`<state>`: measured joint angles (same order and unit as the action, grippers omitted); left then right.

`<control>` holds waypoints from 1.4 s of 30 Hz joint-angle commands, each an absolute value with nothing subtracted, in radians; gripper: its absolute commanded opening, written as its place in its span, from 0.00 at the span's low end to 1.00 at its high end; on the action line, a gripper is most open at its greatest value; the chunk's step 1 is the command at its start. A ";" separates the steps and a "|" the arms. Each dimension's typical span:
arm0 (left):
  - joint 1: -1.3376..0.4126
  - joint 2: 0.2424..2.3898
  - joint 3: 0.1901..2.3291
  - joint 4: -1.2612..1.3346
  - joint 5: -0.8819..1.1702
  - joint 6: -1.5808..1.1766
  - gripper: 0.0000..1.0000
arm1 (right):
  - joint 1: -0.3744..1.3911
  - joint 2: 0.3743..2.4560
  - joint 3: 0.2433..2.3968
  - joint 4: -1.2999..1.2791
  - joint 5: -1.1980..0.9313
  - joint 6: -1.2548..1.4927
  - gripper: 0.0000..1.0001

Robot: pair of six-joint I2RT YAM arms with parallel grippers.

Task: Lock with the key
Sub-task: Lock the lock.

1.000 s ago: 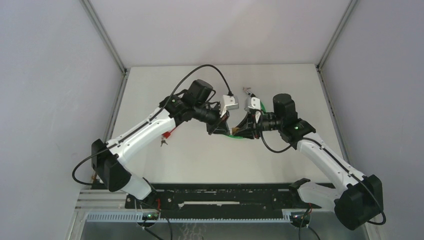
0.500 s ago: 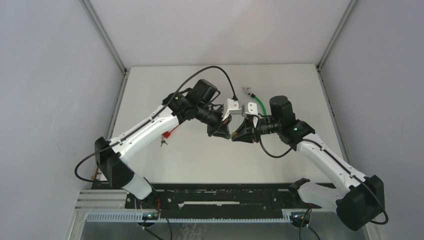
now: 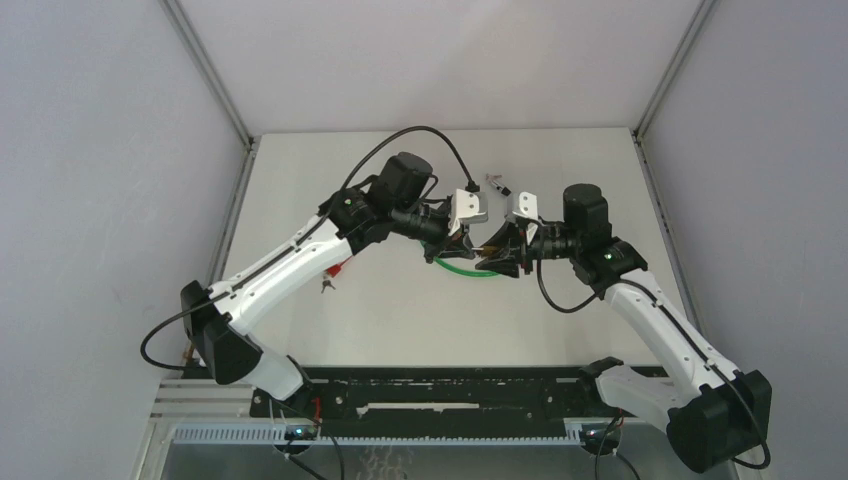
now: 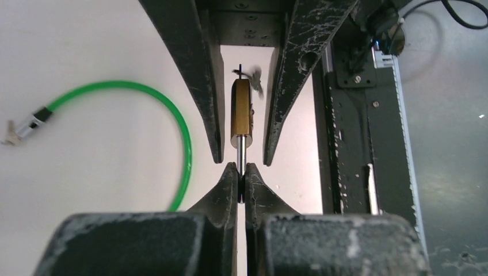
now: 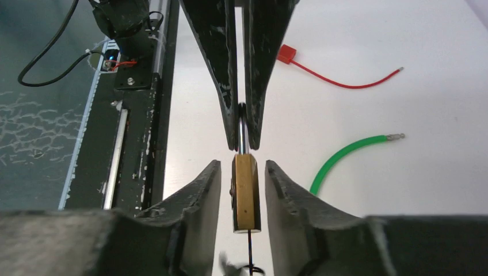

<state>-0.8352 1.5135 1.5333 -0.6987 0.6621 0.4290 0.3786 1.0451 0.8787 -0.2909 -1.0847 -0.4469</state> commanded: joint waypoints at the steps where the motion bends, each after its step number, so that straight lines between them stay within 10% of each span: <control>1: -0.829 1.442 1.512 -0.548 0.680 0.454 0.00 | 0.325 1.012 0.917 -0.266 -1.146 -0.456 0.48; 7: -0.824 1.433 1.504 -0.543 0.662 0.452 0.00 | 0.286 1.000 0.917 -0.267 -1.144 -0.449 0.69; 17: -0.824 1.433 1.480 -0.538 0.646 0.451 0.00 | 0.279 0.946 0.919 -0.278 -1.056 -0.494 0.71; 42: -0.825 1.449 1.454 -0.532 0.679 0.435 0.00 | 0.321 0.945 0.933 -0.359 -0.987 -0.630 0.13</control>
<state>-0.8284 1.4731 1.4662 -0.5705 0.6418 0.4358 0.3206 0.9565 0.8913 -0.3683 -0.9768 -0.5957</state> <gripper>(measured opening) 0.026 0.230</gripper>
